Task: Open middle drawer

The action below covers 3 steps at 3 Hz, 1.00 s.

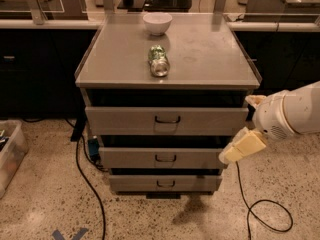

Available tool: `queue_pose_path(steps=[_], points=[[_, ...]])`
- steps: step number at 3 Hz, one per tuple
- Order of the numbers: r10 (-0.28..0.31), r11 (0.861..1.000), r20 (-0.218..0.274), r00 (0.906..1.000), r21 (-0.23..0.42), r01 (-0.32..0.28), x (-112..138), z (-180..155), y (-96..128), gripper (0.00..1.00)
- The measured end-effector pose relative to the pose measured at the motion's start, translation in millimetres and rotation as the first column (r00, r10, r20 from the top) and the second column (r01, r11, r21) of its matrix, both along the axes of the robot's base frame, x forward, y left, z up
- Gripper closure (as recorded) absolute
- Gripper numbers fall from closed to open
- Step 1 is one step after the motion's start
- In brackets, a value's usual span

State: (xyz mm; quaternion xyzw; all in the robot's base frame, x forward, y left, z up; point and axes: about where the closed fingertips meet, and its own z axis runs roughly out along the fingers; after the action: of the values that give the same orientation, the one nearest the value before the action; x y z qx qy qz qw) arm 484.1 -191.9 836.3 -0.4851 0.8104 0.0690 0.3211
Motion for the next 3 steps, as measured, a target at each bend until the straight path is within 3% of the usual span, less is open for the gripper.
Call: queue_pose_path(steps=[1,2,3], points=[[0.065,0.982,0.019,0.9977,0.176,-0.068,12.0,-18.8,2.4,0.0],[0.091,0.973,0.021,0.9956,0.21,-0.094,13.7,-26.2,5.7,0.0],[0.092,0.973,0.021,0.9956,0.21,-0.094,13.8,-26.4,5.9,0.0]])
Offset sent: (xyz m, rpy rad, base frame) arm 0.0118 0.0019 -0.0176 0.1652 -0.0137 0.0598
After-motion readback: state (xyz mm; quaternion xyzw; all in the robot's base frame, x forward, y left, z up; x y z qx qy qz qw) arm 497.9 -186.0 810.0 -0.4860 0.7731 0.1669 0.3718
